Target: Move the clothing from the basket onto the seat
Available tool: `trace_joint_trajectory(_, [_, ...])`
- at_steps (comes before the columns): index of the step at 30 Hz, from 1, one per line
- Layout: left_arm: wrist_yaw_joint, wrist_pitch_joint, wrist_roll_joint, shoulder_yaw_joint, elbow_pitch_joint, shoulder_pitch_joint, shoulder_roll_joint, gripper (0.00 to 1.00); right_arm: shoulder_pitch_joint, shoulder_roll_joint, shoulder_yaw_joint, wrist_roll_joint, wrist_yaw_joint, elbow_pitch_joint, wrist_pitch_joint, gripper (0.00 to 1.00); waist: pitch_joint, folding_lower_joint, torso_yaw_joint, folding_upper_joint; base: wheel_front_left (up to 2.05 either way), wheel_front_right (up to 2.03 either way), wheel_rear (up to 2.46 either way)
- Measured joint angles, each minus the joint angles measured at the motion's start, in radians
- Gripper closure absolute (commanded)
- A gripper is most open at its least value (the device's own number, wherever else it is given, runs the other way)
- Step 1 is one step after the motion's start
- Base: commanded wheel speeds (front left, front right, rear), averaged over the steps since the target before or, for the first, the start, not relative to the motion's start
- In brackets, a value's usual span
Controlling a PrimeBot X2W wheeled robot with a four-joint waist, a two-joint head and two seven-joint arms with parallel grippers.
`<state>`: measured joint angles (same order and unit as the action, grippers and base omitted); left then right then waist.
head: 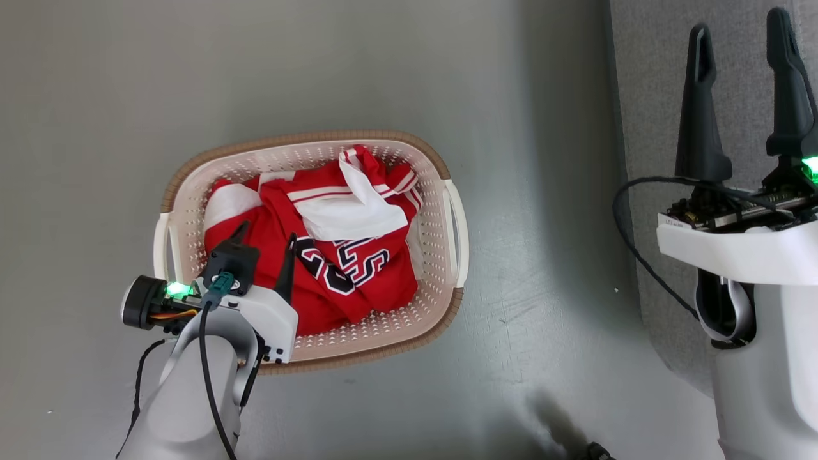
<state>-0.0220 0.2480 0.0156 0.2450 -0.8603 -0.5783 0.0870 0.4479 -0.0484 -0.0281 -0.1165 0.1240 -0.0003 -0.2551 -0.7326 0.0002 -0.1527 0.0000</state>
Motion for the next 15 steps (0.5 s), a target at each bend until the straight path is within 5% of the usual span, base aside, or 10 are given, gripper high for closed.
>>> trace_joint_trajectory(15, [0.032, -0.002, 0.070, -0.038, -0.076, -0.086, -0.024, 0.00, 0.097, -0.001, 0.024, -0.008, 0.000, 0.006, 0.000, 0.00, -0.094, 0.0000, -0.036, 0.0000, 0.00, 0.00, 0.00])
